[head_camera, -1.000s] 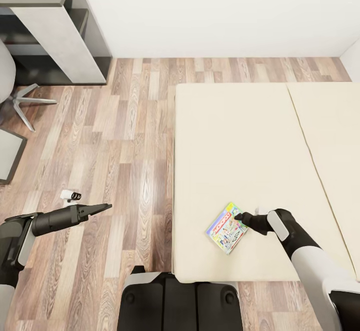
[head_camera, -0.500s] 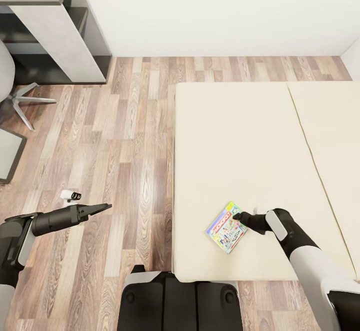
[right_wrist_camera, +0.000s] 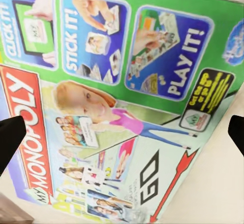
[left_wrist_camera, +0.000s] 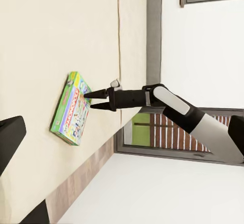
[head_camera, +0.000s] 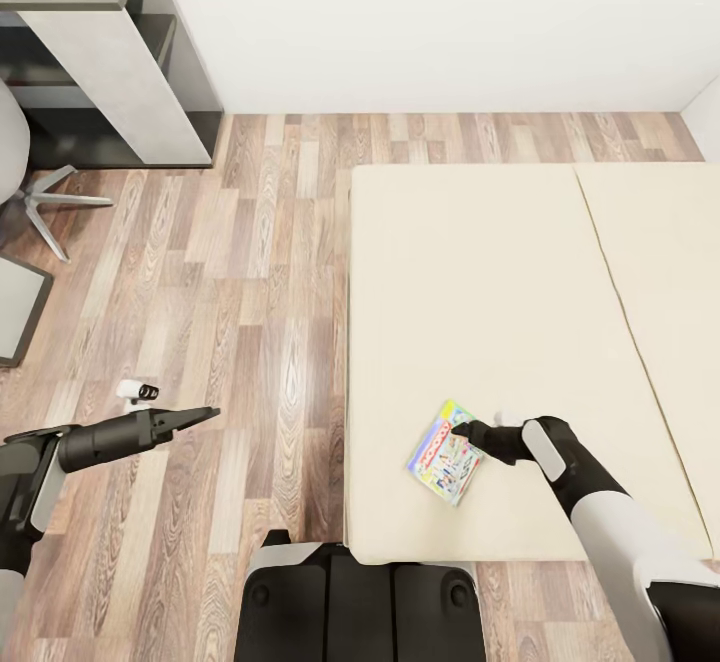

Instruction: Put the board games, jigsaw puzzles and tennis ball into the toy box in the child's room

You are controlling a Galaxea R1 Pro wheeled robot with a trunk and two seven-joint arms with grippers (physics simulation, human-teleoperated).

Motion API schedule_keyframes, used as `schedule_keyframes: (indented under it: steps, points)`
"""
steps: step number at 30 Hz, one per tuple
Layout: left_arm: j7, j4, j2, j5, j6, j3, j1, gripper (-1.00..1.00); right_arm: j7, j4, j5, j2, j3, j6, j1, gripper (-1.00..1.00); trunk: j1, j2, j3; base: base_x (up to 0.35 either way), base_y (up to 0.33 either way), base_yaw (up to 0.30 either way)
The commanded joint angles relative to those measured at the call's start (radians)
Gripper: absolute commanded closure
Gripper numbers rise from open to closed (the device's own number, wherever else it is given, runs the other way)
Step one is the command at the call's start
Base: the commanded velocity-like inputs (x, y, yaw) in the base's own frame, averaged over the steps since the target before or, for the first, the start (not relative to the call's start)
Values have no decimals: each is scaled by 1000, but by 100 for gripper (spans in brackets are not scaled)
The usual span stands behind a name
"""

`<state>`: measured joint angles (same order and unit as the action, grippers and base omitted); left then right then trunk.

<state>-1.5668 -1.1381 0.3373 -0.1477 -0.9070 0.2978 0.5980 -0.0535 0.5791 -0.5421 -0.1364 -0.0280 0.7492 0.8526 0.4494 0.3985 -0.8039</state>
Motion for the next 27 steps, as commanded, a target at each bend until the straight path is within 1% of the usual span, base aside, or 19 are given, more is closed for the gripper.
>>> schedule_keyframes:
  steps: [1, 15, 25, 27]
  points:
    - [-4, 0, 3, 0, -11, 0, 0, -100, -7, -1, 6, 5, -1, 5, 0, -100, 1, 2, -1, 0, 0, 0]
    - [-4, 0, 6, -3, -12, 0, 0, -100, -8, 2, 7, 12, 0, 3, 0, -100, 1, 2, -1, 0, 0, 0]
    - [-4, 0, 6, -3, -11, 0, 0, -100, -8, 3, 7, 34, 0, 4, 0, -100, 1, 2, -8, 0, 0, 0]
    - [-4, 0, 7, -3, -11, 0, 0, -100, -9, 3, 7, 46, 1, 4, 1, -100, 1, 2, -9, 0, 0, 0]
